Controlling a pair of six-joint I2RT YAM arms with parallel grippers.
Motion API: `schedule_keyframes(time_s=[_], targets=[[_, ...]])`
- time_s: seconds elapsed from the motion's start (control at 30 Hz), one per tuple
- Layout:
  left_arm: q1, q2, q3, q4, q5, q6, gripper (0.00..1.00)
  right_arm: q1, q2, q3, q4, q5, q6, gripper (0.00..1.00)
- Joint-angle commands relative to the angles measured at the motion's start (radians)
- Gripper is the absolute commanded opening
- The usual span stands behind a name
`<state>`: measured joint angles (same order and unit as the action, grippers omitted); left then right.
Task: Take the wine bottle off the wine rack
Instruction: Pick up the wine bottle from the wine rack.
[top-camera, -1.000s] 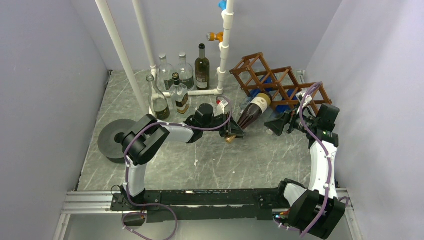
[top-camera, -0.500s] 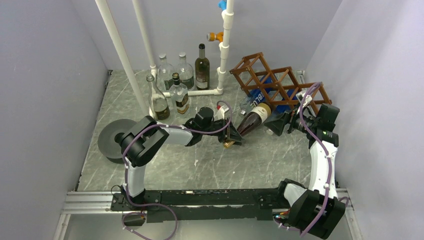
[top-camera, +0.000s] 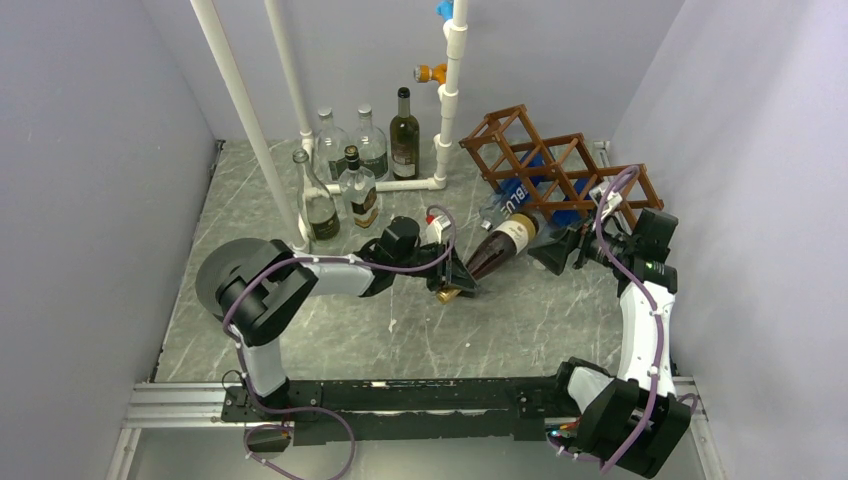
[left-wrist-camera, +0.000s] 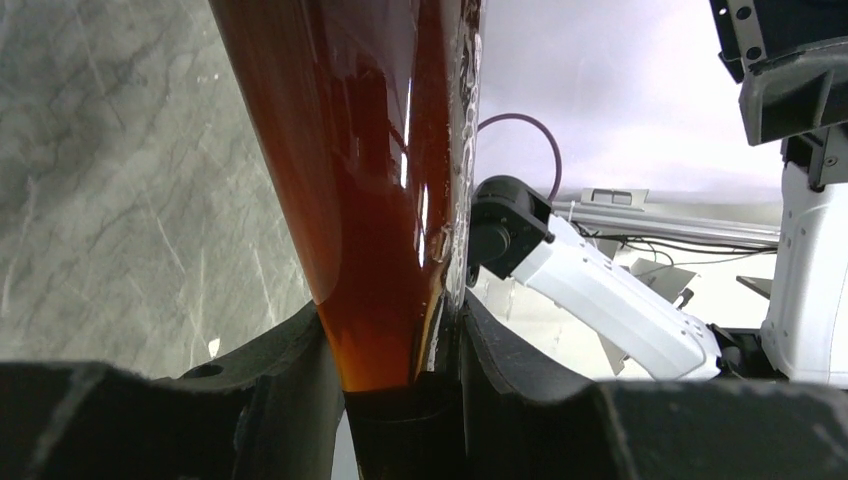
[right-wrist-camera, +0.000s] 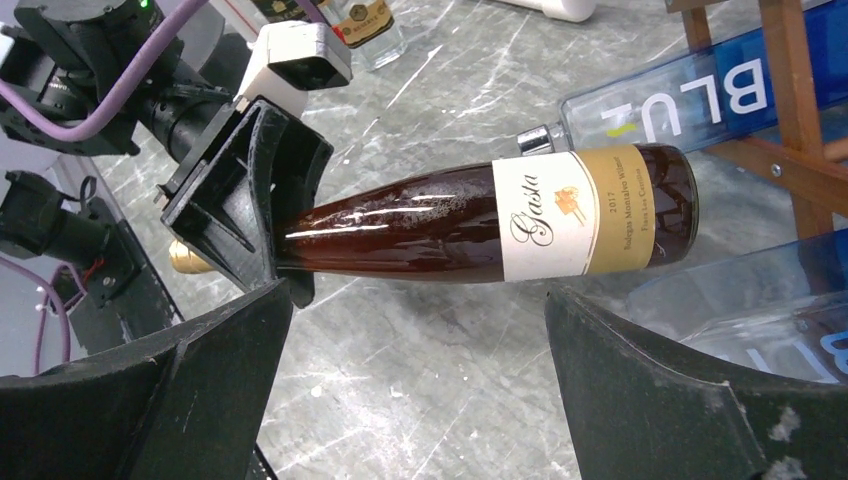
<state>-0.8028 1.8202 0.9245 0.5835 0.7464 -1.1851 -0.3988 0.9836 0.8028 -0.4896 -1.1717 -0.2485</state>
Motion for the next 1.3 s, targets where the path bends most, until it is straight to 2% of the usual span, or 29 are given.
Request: schedule_keyframes(time_s=[0.0,0.17,0.37,0.57,0.8,0.93,1.27], targets=[[0.002,-0.182,0.053,0.335,0.065,0.143,0.0,-0.002,0.011,0.031,-0.055,-0.063,-0.105,1.0],[0.003,-0.22,0.053,0.222,0.072,0.178,0.0,0.021,0.056,0.071,-0.173,-0.079,-0.245,1.0],[0.01,-0.269,0.049,0.077,0.085,0.211,0.0,0.089,0.117,0.16,-0.392,-0.09,-0.55,1.0],[0.018,-0.328,0.068,-0.11,0.099,0.281,0.0,0.3,0.156,0.216,-0.452,0.062,-0.751,1.0],[0.033,-0.374,0.089,-0.283,0.114,0.337,0.0,0.497,0.185,0.189,-0.502,0.09,-1.125,1.0],[0.036,-0.383,0.11,-0.364,0.131,0.356,0.0,0.591,0.223,0.196,-0.454,0.135,-1.143,1.0],[0.044,-0.378,0.161,-0.508,0.169,0.361,0.0,0.813,0.27,0.134,-0.193,0.305,-1.076,1.0]])
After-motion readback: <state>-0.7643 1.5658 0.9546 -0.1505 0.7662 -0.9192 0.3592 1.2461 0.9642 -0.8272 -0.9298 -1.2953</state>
